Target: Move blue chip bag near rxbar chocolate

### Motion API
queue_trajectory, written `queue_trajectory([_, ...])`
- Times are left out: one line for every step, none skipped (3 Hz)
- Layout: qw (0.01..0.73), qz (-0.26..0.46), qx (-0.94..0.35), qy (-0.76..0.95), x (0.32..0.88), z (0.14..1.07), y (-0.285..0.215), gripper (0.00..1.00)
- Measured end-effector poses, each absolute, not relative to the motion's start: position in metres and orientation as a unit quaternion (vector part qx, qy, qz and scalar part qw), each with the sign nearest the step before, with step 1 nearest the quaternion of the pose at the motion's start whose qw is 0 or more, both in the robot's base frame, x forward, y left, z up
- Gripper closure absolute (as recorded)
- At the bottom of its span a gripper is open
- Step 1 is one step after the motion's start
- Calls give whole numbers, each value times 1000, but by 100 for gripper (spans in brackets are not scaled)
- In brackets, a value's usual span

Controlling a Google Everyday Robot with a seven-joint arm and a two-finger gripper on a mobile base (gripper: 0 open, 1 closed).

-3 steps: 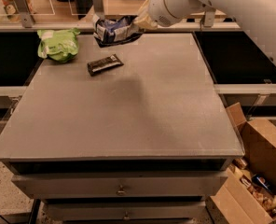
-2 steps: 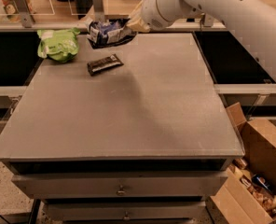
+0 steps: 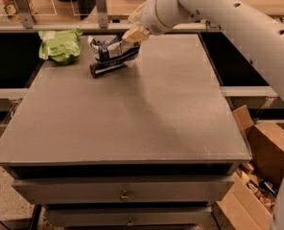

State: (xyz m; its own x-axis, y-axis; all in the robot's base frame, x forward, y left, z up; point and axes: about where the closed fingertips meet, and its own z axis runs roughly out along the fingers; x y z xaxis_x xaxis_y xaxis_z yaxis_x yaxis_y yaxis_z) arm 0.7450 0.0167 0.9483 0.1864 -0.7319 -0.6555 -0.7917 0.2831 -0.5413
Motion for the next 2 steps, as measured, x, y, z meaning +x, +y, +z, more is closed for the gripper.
queue_trajectory([485, 31, -599, 636, 745, 948, 19, 0])
queue_trajectory([485, 31, -599, 636, 745, 948, 19, 0])
